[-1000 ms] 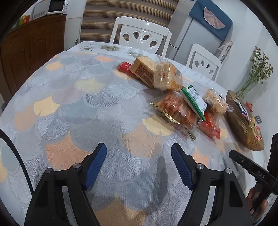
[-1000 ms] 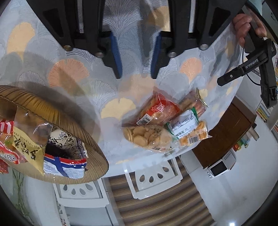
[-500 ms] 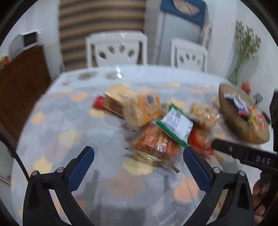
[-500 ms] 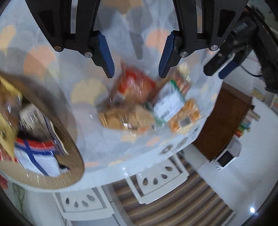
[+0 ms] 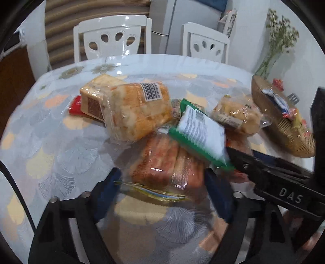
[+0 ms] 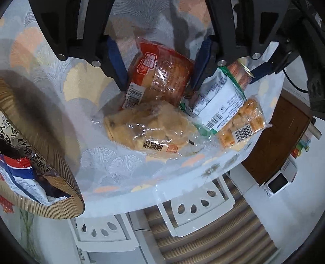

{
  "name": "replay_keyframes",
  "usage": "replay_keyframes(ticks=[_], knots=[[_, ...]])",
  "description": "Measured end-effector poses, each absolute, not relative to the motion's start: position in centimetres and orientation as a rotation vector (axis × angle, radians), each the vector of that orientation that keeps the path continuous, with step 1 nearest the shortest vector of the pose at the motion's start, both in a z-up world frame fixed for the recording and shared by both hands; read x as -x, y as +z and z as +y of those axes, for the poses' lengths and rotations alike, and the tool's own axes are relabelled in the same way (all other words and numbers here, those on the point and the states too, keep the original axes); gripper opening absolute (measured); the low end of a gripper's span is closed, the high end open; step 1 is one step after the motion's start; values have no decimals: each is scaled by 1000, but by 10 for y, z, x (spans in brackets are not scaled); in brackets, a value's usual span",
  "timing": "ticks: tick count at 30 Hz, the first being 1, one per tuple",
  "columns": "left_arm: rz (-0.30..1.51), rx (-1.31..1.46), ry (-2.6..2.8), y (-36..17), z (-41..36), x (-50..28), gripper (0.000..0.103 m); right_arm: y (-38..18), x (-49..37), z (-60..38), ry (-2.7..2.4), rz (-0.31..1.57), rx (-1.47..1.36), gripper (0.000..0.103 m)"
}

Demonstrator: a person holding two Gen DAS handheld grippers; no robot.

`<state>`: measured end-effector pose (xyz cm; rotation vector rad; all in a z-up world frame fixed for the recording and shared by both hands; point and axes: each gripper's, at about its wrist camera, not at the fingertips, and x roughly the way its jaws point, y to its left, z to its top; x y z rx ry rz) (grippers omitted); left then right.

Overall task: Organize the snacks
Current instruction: 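Grasp the orange sausage-bread bag with left tool while right tool grasps the red bread bag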

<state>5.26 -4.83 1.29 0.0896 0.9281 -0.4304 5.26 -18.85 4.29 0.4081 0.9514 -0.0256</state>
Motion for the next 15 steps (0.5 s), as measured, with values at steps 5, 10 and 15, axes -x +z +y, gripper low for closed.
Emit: replay_keyframes(ticks=[5,10,15], knots=[[922,-63,-414,22,-41,-33,60,46,-36,-197,11,982,-392,49],[924,-39,-408,24,-18,12,60,49,12,-204,199,1026,-311,48],[984,2,-478,20,-7,50,63,57,56,-205,253,1035,-104,48]])
